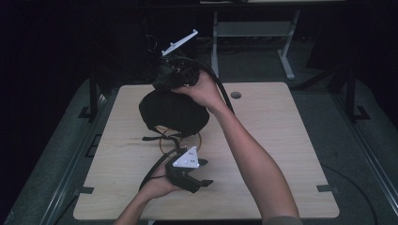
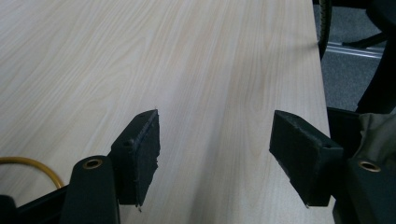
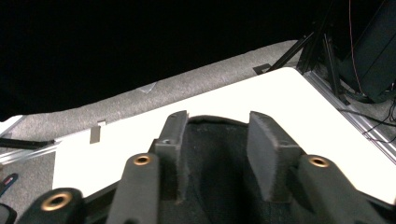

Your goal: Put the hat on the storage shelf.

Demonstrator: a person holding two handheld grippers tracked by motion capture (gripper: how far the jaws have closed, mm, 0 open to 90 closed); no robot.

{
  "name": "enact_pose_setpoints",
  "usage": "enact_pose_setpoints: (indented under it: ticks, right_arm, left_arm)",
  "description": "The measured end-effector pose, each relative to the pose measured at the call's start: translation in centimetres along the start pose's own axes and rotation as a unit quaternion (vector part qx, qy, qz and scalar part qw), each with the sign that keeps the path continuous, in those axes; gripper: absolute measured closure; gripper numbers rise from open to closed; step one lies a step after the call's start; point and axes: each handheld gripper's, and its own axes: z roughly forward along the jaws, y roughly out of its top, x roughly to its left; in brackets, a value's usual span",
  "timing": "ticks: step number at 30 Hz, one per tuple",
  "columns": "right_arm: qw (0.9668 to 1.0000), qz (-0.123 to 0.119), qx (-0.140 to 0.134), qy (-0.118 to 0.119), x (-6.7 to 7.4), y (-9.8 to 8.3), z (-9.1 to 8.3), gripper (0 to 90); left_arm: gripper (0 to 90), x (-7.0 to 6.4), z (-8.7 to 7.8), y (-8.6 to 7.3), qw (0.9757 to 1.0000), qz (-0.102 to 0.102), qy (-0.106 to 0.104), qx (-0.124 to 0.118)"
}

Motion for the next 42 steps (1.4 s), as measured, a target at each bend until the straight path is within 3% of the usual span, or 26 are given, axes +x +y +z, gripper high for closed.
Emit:
enact_pose_setpoints:
  ticks: [2, 7, 12, 16, 20, 29, 34, 37, 42]
  right_arm:
    - [1.0000, -0.004, -0.001, -0.001, -0.2, -0.5, -0.2, 51.7]
    - [0.9997, 0.021, -0.011, 0.008, -0.4, -1.7, -1.1, 44.0]
    - [0.9996, 0.023, -0.002, 0.016, -0.6, -2.5, -1.8, 38.2]
    - [0.9994, 0.025, -0.017, 0.017, -0.8, -3.7, -2.9, 33.7]
    - [0.9985, 0.041, -0.032, 0.020, -1.1, -4.6, -4.1, 30.3]
    - [0.9972, 0.048, -0.052, 0.023, -1.3, -6.1, -5.6, 28.9]
    - [0.9975, 0.047, -0.047, 0.022, -1.3, -6.7, -6.0, 28.8]
    - [0.9975, 0.049, -0.047, 0.020, -1.4, -7.0, -6.6, 28.4]
    - [0.9971, 0.051, -0.055, 0.016, -1.6, -7.6, -7.4, 27.7]
  left_arm:
    - [33.2, -0.1, 0.1, -0.1, 1.0000, -0.003, 0.000, 0.000]
    - [33.2, 0.0, 0.0, -0.2, 0.9999, -0.005, 0.009, -0.002]
    - [32.5, 0.2, -0.2, -0.4, 0.9996, -0.014, 0.020, -0.011]
    - [31.9, 0.5, -0.3, -0.7, 0.9992, -0.025, 0.025, -0.017]
    - [30.7, 0.6, -0.1, -1.0, 0.9990, -0.025, 0.038, -0.003]
    - [30.2, 0.8, 0.1, -1.4, 0.9984, -0.038, 0.042, 0.000]
    - [30.0, 0.8, 0.1, -1.5, 0.9980, -0.043, 0.046, -0.005]
    - [29.6, 0.8, 0.1, -1.5, 0.9976, -0.058, 0.033, -0.017]
    - [29.1, 0.7, 0.1, -1.3, 0.9978, -0.053, 0.035, -0.019]
